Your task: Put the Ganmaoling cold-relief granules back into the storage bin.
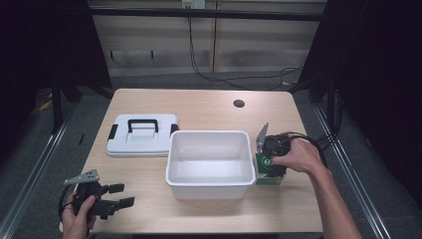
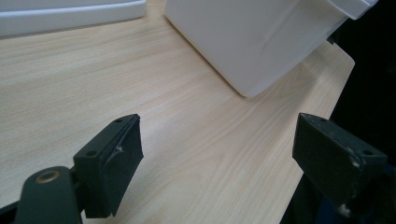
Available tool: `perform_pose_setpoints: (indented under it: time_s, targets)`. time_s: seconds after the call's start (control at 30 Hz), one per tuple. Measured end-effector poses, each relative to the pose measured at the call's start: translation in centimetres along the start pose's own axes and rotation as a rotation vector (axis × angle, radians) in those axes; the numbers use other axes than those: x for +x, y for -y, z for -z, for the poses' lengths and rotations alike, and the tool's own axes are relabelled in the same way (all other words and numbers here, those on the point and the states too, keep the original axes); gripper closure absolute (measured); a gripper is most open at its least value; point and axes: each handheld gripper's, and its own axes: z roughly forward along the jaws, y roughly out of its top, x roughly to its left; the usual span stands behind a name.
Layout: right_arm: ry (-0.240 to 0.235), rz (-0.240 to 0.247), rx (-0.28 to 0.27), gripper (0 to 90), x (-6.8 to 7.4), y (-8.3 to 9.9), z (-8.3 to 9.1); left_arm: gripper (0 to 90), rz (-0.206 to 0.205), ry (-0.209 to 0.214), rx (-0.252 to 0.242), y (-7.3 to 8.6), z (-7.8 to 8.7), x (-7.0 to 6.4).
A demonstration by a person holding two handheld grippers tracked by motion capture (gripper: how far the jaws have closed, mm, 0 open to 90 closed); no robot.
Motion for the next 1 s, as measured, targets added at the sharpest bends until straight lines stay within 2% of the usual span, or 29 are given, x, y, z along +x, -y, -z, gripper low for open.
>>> perform_pose_setpoints:
  time_s: [0.27, 0.33, 0.4, 0.43, 0.73, 0.87, 1.0]
  targets:
    - [0.007, 0.015, 0.024, 13.4, 0.2, -0.2, -0.2, 16.0, 0.001, 0.001, 0.0, 0.0, 0.0, 0.0]
    - [0.013, 0.036, 0.044, 13.4, 0.2, -0.4, -0.4, 16.0, -0.005, 0.001, 0.004, 0.0, 0.0, 0.0]
    - [0.021, 0.026, 0.06, 13.3, 0.3, -0.6, -0.6, 16.0, 0.002, 0.002, -0.001, 0.0, 0.0, 0.0]
    - [0.022, 0.039, 0.071, 13.7, 0.3, -0.7, -0.7, 16.0, 0.001, 0.001, -0.002, 0.0, 0.0, 0.0]
    - [0.001, 0.007, 0.088, 16.2, 0.0, -0.6, -0.4, 16.0, 0.003, 0.005, -0.003, 0.0, 0.0, 0.0]
    - [0.014, -0.019, 0.08, 16.4, 0.0, -0.4, -0.1, 16.0, 0.004, 0.003, -0.004, 0.0, 0.0, 0.0]
    - [-0.006, -0.032, 0.082, 16.4, 0.0, -0.2, 0.4, 16.0, 0.004, 0.003, -0.004, 0.0, 0.0, 0.0]
